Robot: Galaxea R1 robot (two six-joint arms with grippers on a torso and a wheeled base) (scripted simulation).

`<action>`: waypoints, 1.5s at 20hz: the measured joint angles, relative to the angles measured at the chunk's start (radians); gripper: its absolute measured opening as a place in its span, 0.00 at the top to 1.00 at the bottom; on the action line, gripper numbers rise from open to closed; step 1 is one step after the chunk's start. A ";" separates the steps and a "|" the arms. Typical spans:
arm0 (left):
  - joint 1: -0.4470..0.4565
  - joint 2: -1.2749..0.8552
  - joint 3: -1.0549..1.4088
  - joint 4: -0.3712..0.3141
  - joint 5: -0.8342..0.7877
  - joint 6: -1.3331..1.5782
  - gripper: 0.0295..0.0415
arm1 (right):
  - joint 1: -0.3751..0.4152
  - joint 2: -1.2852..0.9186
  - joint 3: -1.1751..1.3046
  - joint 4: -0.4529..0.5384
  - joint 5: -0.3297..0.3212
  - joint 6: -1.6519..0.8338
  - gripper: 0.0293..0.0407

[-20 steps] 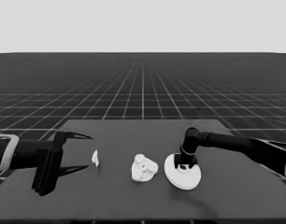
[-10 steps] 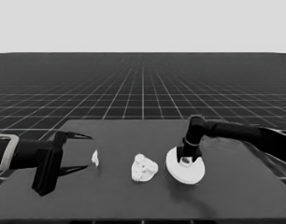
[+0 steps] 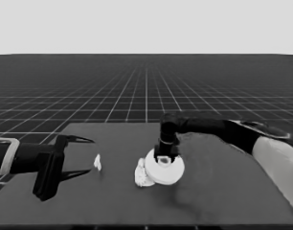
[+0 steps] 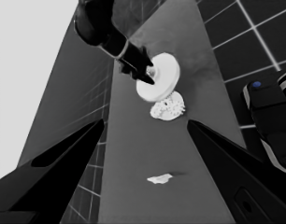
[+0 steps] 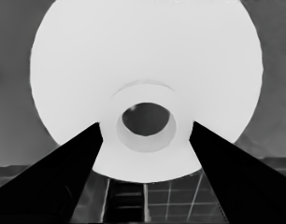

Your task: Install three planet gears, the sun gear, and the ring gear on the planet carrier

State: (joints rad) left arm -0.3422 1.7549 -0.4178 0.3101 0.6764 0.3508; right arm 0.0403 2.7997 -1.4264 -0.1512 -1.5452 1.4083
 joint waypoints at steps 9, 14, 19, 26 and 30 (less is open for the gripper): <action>0.000 0.000 0.000 0.000 0.000 0.000 0.25 | -0.049 0.263 -0.278 -0.047 0.015 -0.046 0.51; 0.000 0.000 0.000 0.000 0.000 0.000 0.25 | -0.104 0.272 -0.313 -0.098 0.032 -0.066 0.51; 0.000 0.000 0.000 0.000 0.000 0.000 0.25 | -0.108 0.273 -0.315 -0.102 0.034 -0.064 0.51; 0.000 0.000 0.000 0.000 0.000 0.000 0.25 | -0.108 0.274 -0.314 -0.101 0.034 -0.010 0.51; 0.000 0.000 0.000 0.000 0.000 0.000 0.25 | -0.108 0.274 -0.315 -0.102 0.034 0.025 0.51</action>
State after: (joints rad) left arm -0.3422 1.7549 -0.4178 0.3101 0.6764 0.3508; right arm -0.0675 3.0735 -1.7411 -0.2529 -1.5112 1.4329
